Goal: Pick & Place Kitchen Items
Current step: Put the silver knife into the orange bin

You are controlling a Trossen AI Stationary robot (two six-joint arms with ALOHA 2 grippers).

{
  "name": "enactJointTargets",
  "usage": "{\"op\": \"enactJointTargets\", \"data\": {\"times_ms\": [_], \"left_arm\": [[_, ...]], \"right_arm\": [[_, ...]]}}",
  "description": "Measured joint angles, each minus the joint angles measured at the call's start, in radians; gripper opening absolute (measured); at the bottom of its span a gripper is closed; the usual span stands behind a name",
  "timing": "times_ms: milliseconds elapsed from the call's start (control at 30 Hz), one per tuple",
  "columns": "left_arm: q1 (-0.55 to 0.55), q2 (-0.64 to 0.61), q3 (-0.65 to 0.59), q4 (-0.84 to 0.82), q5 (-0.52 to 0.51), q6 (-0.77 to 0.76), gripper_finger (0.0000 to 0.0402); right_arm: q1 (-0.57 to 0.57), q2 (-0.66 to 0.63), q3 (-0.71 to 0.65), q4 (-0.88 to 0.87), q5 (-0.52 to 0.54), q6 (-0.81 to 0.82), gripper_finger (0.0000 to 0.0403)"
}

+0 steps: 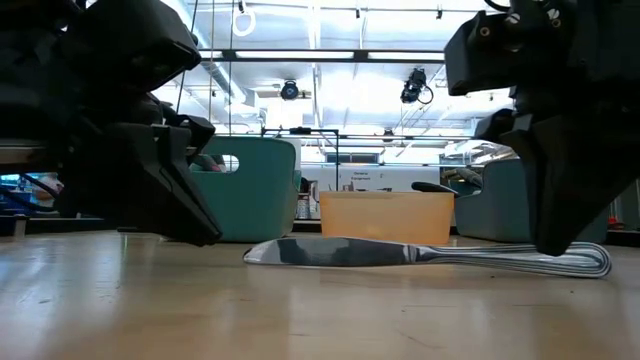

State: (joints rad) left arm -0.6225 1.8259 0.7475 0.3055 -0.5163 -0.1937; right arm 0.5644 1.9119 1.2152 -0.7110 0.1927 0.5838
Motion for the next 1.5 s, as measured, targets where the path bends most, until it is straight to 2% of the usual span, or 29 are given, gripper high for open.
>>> {"op": "enactJointTargets", "data": {"times_ms": [67,200,367,533,767,900,1067,1500], "left_arm": [[0.003,0.0,0.0,0.006,-0.007,0.022,0.0016],[0.02,-0.001,0.001,0.096,-0.097,0.029,0.0016],[0.068,-0.001,0.002,0.18,0.035,-0.001,0.0031],[0.127,-0.001,0.002,0.178,0.2,-0.053,0.0092],[0.172,0.007,0.002,0.113,0.251,-0.079,0.0199],[0.176,0.007,0.001,0.084,0.262,-0.082,0.0229],[0.175,0.007,0.001,0.08,0.267,-0.074,0.022],[0.177,0.008,0.001,0.065,0.275,-0.036,0.0118]], "right_arm": [[0.0,0.0,0.0,0.007,0.002,-0.002,0.0016],[0.0,0.003,0.0,0.012,0.004,-0.016,0.0017],[0.0,0.011,0.002,0.018,0.014,-0.021,0.0018],[0.0,0.012,0.003,0.02,0.017,-0.021,0.0018],[0.003,0.012,0.003,0.02,0.025,-0.023,0.0018],[0.003,0.012,0.003,0.021,0.027,-0.024,0.0018],[0.003,0.012,0.002,0.023,0.028,-0.024,0.0018],[0.003,0.013,0.002,0.03,0.029,-0.024,0.0018]]}}
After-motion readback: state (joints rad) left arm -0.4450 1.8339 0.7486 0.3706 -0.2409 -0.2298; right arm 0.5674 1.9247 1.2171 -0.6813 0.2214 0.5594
